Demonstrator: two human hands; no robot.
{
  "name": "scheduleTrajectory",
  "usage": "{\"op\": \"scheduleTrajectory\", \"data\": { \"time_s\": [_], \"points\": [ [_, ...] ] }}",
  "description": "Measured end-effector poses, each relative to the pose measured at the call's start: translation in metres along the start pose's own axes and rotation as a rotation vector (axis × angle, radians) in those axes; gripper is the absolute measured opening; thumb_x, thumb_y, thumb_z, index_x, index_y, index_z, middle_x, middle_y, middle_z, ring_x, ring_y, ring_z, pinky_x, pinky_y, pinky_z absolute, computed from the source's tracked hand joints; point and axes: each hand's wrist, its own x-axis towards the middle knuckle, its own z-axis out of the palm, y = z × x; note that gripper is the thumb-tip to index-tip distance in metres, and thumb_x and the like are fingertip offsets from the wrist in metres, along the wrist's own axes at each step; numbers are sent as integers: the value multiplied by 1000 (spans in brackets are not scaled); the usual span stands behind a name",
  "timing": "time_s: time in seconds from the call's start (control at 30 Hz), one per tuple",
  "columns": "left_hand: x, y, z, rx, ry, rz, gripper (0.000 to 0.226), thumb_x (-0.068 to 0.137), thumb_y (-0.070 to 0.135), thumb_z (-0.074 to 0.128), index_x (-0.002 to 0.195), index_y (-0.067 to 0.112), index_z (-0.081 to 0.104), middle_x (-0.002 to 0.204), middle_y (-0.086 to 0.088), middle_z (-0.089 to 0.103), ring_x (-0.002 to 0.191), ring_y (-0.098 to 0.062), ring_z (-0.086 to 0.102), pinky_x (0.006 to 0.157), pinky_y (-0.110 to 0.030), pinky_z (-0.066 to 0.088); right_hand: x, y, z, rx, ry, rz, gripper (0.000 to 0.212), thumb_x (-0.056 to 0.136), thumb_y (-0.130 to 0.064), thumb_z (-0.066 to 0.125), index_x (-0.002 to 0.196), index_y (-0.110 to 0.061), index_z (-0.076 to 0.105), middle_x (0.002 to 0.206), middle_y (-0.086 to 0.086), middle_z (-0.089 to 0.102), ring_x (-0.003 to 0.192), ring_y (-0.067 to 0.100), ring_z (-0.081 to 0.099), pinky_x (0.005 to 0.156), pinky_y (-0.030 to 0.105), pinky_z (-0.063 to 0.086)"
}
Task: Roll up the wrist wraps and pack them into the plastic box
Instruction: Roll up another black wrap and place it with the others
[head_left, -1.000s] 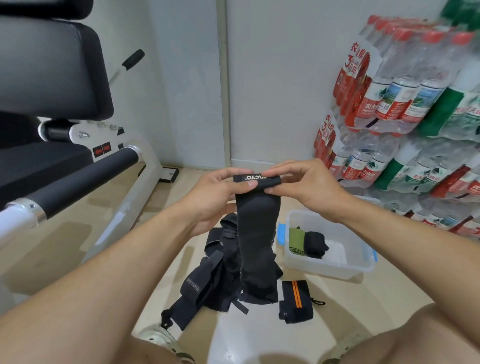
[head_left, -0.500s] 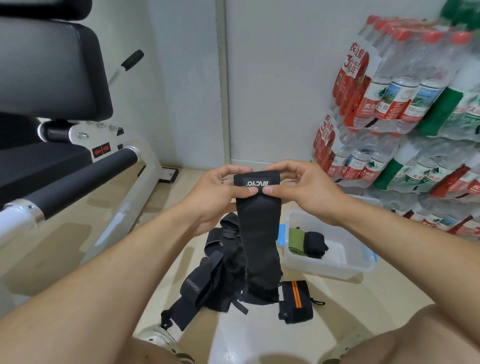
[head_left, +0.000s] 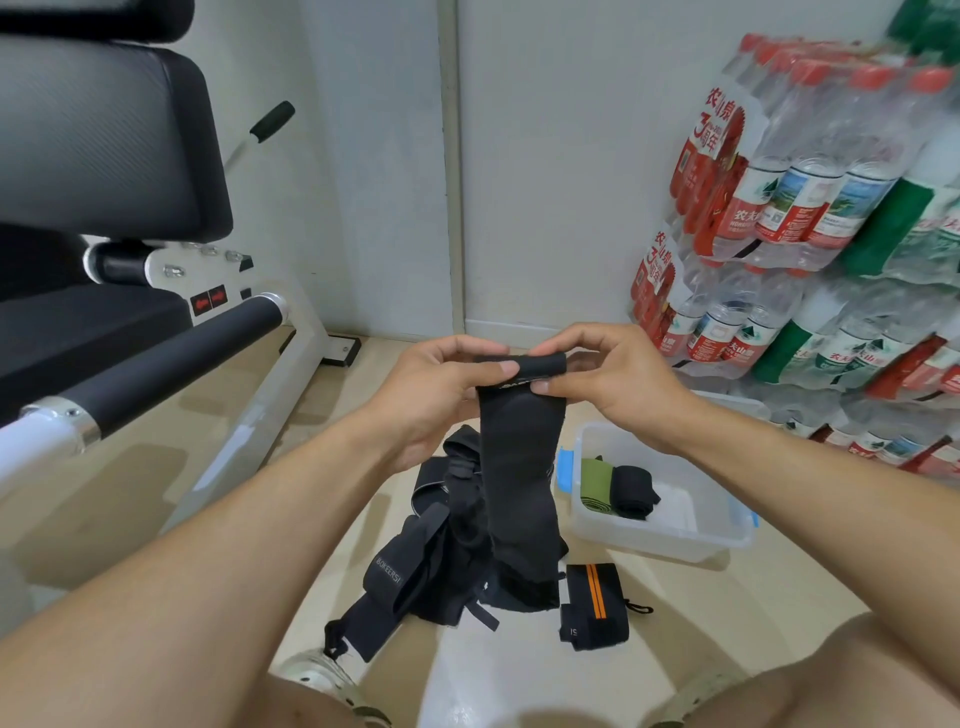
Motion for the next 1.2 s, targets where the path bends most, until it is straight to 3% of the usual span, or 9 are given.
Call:
{"op": "scheduleTrajectory", "data": {
  "time_s": [0.13,0.27,0.43,0.67,0.87,1.03,1.2],
  "points": [
    [0,1,-1,28,15,19,21,79,-8,77,96,4,71,91,-10,72,83,-22,74,76,-29,60,-1,1,-6,108,-89,105,27,76,-8,84,100,-16,77,104,13,78,101,27,75,89,37,60],
    [0,-1,-2,73,11,60,28,77,-12,78,96,6,71,99,-8,72,91,-22,73,84,-33,60,-1,4,-6,165,-143,182,48,77,-23,79,123,-16,70,121,8,74,112,25,72,100,45,56],
    [0,-1,-1,129,5,101,36,73,-16,78,97,10,71,103,-2,72,86,-15,71,70,-22,56,-2,6,-6,151,-235,280,44,89,-27,73,131,-20,64,123,6,73,116,25,70,108,51,50],
    [0,-4,0,125,14,76,43,74,-8,82,112,10,69,114,-8,72,93,-20,75,85,-37,61,-1,2,-3,108,-129,219,36,94,-5,70,127,-16,66,117,8,75,110,25,72,101,50,56],
    [-3,-5,-1,69,-59,-4,35,86,5,77,119,4,64,110,-12,76,93,-23,75,76,-34,60,-1,0,-2,92,-50,139,34,88,1,75,115,-18,71,113,4,76,105,26,74,91,44,61],
    [-2,-5,-1,105,-66,-19,25,88,10,76,111,10,66,109,-10,77,97,-24,75,81,-38,61,-3,-1,1,116,-1,64,34,84,8,75,103,-20,73,106,-1,78,94,24,72,74,27,60],
    [-6,0,1,132,-110,-87,38,93,42,69,115,11,72,105,-4,76,95,-22,74,87,-41,60,-3,-2,3,143,16,42,34,83,15,72,98,-15,74,98,-2,77,89,17,74,74,24,59]
  ]
}}
